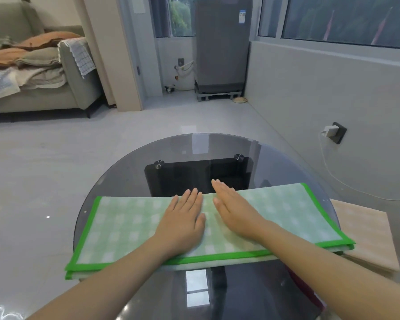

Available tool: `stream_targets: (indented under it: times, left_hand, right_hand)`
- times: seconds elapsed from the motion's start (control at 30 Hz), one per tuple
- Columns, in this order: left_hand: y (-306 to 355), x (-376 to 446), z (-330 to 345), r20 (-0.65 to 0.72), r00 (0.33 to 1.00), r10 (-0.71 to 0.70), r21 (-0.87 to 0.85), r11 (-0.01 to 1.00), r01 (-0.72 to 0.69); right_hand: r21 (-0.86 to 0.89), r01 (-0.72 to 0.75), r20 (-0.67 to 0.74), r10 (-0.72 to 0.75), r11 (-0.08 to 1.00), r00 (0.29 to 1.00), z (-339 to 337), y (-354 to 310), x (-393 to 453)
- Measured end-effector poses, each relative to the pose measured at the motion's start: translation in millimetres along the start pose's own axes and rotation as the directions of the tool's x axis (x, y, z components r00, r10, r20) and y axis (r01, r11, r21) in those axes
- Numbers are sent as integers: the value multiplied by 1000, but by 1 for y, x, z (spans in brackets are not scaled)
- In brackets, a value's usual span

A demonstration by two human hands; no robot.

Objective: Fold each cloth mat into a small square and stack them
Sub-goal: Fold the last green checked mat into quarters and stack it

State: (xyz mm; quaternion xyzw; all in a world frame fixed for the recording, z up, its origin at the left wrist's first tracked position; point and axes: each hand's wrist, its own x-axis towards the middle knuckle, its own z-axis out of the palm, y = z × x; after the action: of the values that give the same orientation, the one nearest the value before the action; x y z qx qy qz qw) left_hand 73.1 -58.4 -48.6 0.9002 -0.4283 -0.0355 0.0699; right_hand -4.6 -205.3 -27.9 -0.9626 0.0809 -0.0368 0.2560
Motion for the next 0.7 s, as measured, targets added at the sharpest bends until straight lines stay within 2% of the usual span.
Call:
stream_targets:
  times: [0.03,0.13,0.2,0.53,0.7]
  left_hand:
    - [-1,0,-1,0,1000,4,-3,1000,-4]
    - [-10,-4,-3,1,1000,16,-19,1000,-16]
    - [-21,-10,-4,-1,1000,-6,-29,1000,6]
    - [-110,-58,-18,-13,960,-281,-5,960,281]
    - [-119,-65,-23,5,948,-319,30,947,318]
  right_hand:
    - [-21,0,2,0,1000,1000,6,-3,2]
    - [-238,-5,3,5,971,1000,18,-2,5]
    - [-292,-13,17,19,956,1000,21,-1,5]
    - [-337,-23,43,40,941,998,22,-2,6]
    - [-348,-27,52,48,937,998,21,-5,5]
